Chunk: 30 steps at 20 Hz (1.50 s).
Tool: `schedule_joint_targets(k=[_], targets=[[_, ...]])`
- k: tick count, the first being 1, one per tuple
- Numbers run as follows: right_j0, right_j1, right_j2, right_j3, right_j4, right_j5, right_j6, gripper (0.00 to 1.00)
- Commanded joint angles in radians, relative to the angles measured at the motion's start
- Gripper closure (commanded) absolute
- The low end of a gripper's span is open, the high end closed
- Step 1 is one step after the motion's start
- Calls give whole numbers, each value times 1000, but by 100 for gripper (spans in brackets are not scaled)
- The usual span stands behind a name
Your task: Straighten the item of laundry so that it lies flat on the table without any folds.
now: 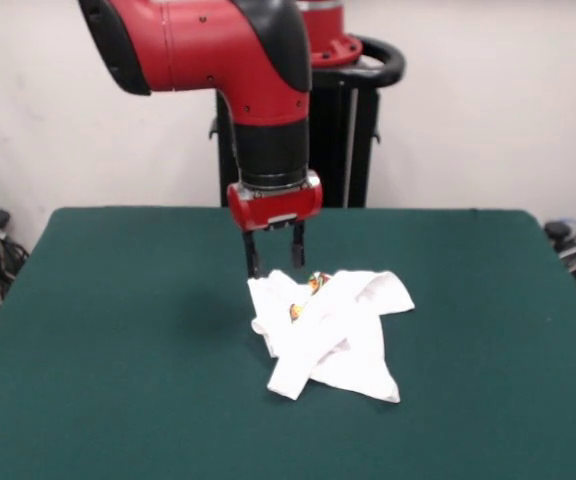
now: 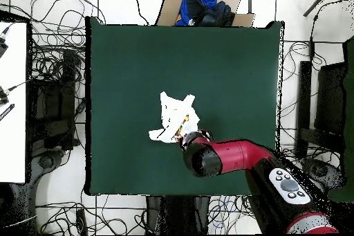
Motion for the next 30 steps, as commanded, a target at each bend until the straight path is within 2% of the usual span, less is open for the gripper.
schedule_joint_targets(k=[1,10,16,23,30], targets=[[-19,1,109,31,47,122,10,0],[-11,75,92,-5,-2,70,29,0],[17,150,41,-53,-31,47,45,0],[112,188,-92,-118,-67,50,99,0],[190,190,-200,-147,-60,68,122,0]])
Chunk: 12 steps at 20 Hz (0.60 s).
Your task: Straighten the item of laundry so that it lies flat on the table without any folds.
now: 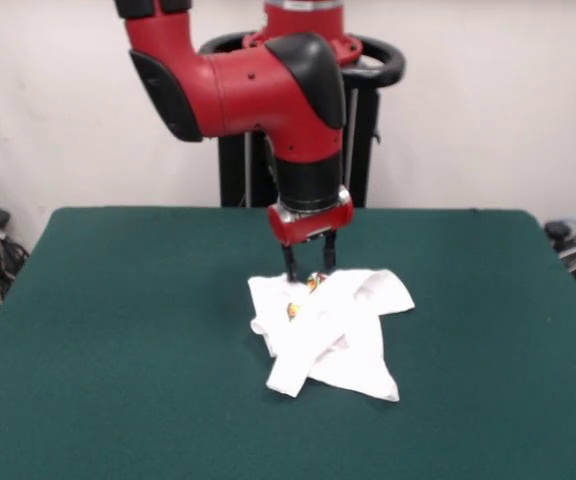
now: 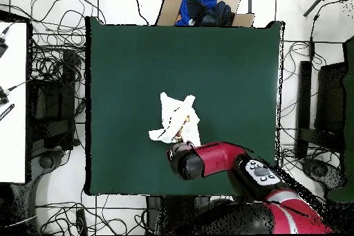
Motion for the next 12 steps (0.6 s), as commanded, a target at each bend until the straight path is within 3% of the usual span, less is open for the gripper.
schedule_joint_targets(k=[1,12], targets=[[83,37,-132,-133,-40,53,123,0],[157,-15,-220,-109,-27,-9,139,0]])
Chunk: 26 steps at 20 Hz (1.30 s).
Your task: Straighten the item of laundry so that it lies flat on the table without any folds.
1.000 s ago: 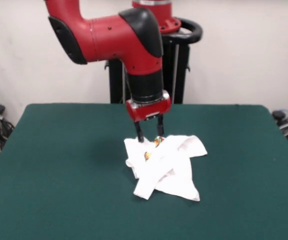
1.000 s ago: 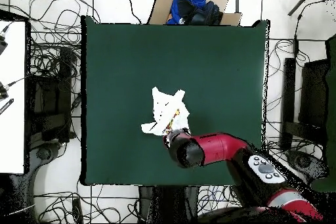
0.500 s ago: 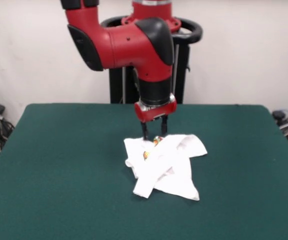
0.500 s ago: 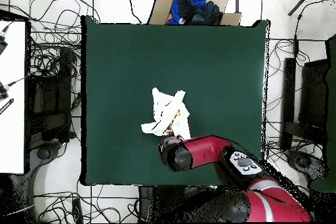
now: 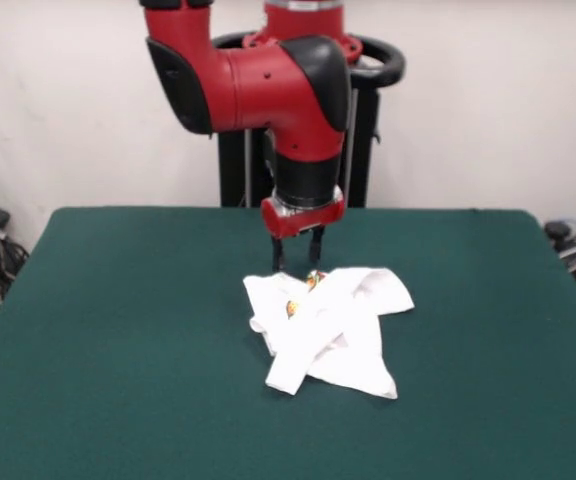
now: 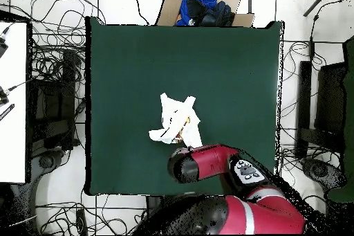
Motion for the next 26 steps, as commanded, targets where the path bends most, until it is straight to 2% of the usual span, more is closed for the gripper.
schedule_joint_targets(k=[1,5,9,14,19,26], targets=[[43,-32,-90,-78,-26,-20,141,0],[25,-88,-74,-34,-13,-39,132,0],[9,-93,-48,-31,-1,-83,141,0],[-8,-53,-12,-44,7,-129,145,0],[-76,-18,68,-26,20,-129,111,0],[-80,27,72,-51,14,-138,106,0]])
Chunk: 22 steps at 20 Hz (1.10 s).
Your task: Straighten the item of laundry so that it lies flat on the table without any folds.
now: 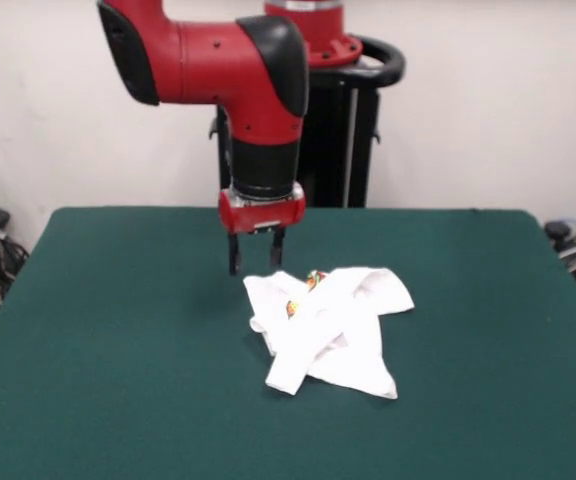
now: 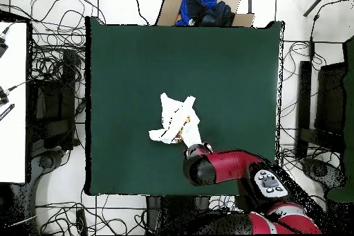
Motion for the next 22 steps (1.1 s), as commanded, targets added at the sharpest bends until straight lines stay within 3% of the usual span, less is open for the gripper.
schedule_joint_targets(k=[1,8,15,22], targets=[[-5,95,104,-64,12,-13,99,0],[-49,160,146,-80,-6,-16,67,0],[-79,125,180,-49,-29,-79,78,0],[-45,83,153,-30,-50,-187,111,0]])
